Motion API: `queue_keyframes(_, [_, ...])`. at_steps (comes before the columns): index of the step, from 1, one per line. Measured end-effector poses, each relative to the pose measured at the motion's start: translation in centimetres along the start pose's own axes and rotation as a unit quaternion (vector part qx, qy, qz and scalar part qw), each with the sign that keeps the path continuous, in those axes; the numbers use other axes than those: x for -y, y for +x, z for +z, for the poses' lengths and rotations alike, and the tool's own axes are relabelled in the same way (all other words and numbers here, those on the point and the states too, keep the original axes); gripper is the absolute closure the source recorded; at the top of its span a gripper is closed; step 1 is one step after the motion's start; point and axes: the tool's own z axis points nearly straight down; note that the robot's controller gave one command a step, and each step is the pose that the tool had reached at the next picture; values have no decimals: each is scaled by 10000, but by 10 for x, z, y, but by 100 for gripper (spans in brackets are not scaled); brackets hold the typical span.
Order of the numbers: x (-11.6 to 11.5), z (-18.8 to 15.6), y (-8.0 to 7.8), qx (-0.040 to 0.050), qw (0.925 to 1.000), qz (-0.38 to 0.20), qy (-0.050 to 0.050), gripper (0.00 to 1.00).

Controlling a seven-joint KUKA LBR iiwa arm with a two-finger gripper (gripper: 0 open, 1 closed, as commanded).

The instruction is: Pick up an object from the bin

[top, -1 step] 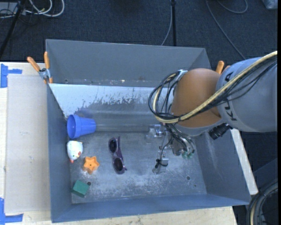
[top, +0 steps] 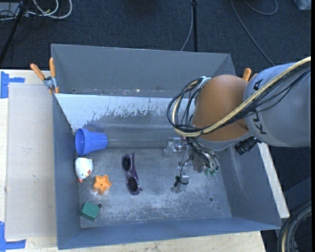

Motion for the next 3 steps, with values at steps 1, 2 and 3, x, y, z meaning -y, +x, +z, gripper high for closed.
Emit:
queue_keyframes(1, [-28,3,-8,-9,9992,-392,14,0])
queue_keyframes(2, [-68,15,-3,-8,9872,-1598,-5,0])
queue_keyframes(3, [-85,15,-16,-12,9931,-1174,7,0])
